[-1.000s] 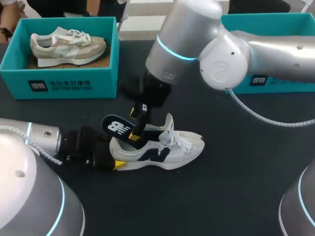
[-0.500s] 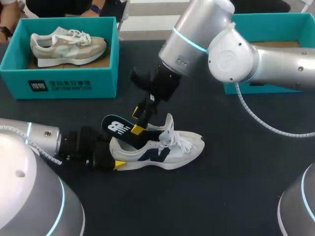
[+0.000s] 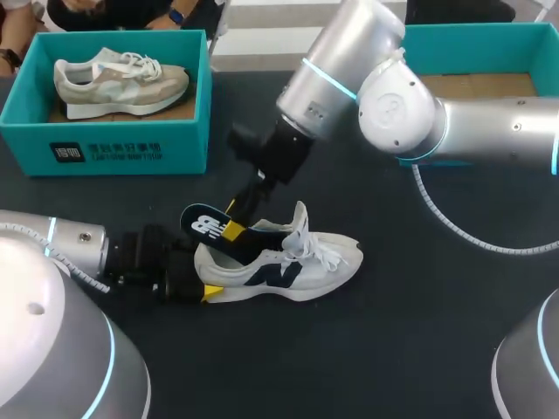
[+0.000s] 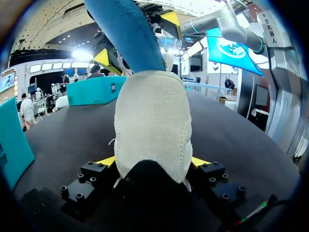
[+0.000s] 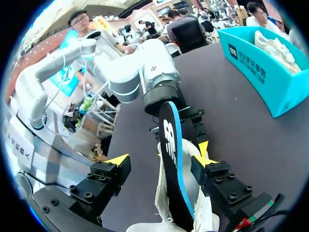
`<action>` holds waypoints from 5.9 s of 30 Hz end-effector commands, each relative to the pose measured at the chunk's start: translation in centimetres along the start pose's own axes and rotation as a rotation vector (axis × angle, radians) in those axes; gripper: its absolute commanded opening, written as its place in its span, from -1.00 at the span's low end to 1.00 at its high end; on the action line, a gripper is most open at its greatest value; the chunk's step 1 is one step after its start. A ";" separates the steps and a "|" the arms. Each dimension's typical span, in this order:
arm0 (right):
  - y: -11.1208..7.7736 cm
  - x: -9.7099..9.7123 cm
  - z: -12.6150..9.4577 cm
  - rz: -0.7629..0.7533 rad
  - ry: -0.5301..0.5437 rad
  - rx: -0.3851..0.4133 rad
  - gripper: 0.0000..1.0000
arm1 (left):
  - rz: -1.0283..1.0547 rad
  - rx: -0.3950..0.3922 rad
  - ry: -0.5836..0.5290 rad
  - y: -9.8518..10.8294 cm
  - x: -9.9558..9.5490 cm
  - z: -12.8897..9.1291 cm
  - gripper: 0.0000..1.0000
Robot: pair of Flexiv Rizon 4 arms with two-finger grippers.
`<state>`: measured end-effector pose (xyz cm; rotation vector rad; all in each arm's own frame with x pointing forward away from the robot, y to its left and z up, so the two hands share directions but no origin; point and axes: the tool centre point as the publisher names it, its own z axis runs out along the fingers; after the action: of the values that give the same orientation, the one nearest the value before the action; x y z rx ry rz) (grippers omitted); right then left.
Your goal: Take the shoe out of the shoebox, open the shoe tongue, remove and reinsert the insole, then place the shoe into the shoebox
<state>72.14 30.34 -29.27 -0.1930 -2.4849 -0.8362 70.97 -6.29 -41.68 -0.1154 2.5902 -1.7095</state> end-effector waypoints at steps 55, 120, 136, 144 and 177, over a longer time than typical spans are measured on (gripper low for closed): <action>0.5 -1.9 3.3 -0.060 0.169 -0.085 -0.26 | -0.001 -0.006 0.001 0.3 0.0 0.0 -1.00; 9.7 -0.6 -4.2 -0.195 0.129 -0.324 -1.00 | -0.001 -0.006 0.001 0.3 0.0 0.0 -1.00; 13.1 3.1 -10.9 0.052 -0.105 -0.741 -1.00 | -0.001 -0.006 0.001 0.3 0.0 0.0 -1.00; 14.2 6.0 -14.5 0.118 -0.159 -0.701 -1.00 | -0.001 -0.006 0.001 0.3 0.0 0.0 -1.00; 15.6 11.3 -20.1 0.192 -0.336 -0.592 -1.00 | -0.001 -0.006 0.001 0.3 0.0 0.0 -1.00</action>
<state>75.45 30.47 -1.59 -0.8004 -2.3689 -1.5374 70.98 -6.29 -41.69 -0.1154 2.5903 -1.7093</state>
